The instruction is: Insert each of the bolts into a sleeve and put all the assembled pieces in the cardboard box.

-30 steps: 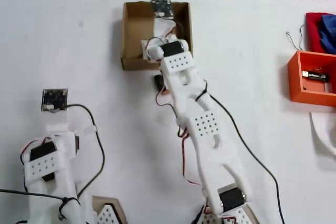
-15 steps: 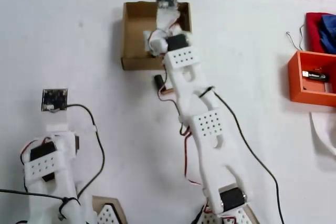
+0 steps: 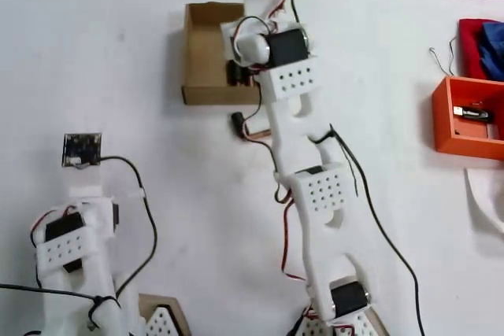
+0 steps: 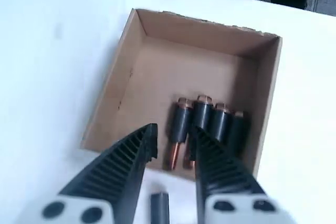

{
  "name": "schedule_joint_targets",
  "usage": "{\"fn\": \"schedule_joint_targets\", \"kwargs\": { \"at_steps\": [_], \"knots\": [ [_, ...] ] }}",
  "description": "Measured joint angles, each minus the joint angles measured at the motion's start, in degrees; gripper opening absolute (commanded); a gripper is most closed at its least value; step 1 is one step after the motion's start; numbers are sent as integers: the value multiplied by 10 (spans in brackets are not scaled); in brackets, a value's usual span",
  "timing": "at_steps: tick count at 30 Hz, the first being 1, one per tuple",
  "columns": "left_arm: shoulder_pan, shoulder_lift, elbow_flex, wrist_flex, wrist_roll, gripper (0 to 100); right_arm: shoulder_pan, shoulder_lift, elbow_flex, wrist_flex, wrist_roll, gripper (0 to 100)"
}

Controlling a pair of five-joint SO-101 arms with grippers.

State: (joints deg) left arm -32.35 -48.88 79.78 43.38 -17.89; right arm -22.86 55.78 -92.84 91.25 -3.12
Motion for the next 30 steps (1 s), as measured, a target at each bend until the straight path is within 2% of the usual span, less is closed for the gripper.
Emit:
{"fn": "schedule_joint_targets", "kwargs": {
  "at_steps": [4, 10, 14, 19, 25, 30],
  "knots": [
    [0, 0, 0, 0, 0, 113, 0, -26, -4, 80, 3, 87],
    [0, 0, 0, 0, 0, 113, 7, -94, 61, 88, 3, 87],
    [0, 0, 0, 0, 0, 113, 1, -192, 211, 88, 3, 87],
    [0, 0, 0, -3, 0, 113, -36, -362, 482, 84, 5, 88],
    [0, 0, 0, -4, 0, 113, -49, -423, 761, -56, 68, 89],
    [0, 0, 0, -4, 0, 113, -59, -424, 883, -152, 108, 159]
  ]
}}
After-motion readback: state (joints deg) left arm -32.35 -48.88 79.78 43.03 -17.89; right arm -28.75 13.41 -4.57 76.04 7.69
